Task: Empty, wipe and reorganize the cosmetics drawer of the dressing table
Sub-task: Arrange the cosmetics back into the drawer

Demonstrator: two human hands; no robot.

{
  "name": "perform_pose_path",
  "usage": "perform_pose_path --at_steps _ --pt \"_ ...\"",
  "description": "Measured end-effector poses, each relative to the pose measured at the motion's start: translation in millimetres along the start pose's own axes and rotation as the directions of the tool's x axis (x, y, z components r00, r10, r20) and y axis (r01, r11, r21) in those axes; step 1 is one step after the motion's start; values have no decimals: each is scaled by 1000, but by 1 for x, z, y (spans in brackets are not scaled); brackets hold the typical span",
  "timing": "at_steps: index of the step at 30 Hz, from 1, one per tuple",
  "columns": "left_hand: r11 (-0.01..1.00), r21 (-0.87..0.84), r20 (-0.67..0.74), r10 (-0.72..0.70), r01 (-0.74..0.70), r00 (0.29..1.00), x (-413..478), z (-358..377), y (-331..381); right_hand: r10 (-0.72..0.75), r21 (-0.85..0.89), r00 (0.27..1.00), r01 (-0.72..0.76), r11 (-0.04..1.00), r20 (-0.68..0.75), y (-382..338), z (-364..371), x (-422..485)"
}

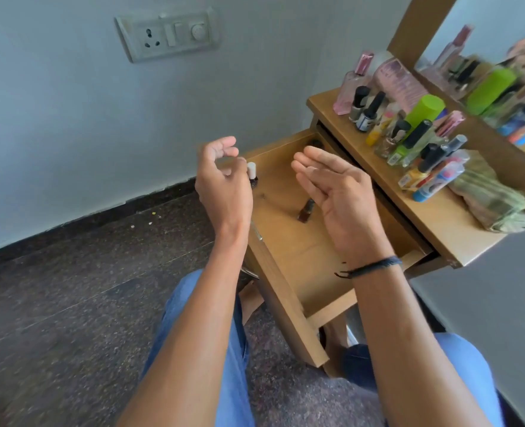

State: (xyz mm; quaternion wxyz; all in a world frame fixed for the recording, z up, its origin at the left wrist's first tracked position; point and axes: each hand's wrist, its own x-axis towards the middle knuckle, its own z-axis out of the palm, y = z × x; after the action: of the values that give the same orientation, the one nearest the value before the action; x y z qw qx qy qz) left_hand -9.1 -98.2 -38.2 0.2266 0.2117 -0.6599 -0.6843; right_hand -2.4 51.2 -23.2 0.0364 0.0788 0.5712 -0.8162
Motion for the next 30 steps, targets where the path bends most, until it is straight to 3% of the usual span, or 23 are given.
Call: perform_pose_path --at_steps 3,5,9,12,14,19,23,30 --pt "999 22 64 36 -37 997 -8 8 0 -49 -3 998 49 999 -32 -23 -27 -21" --pt "994 69 124 75 -84 989 -14 16 -6 -187 -144 977 171 975 -104 -33 -46 -29" --pt "980 146 255 93 -133 962 -34 30 -3 -588 -502 795 451 738 -150 -50 -83 -38" --pt "971 160 333 116 -177 936 -46 38 -2 -720 -632 683 508 585 -118 -57 -107 -43" --pt "963 188 378 110 -193 919 -51 42 -5 -734 -687 665 470 553 -136 -56 -122 -43" --pt "941 242 481 96 -237 871 -59 49 -14 -708 -715 671 384 584 -218 -47 -156 -37" --pt "927 279 508 81 -252 857 -61 54 -18 -641 -695 723 323 643 -257 -39 -164 -35" --pt "913 295 529 88 -280 844 -65 58 -17 -605 -691 731 260 675 -316 -41 -158 -31"
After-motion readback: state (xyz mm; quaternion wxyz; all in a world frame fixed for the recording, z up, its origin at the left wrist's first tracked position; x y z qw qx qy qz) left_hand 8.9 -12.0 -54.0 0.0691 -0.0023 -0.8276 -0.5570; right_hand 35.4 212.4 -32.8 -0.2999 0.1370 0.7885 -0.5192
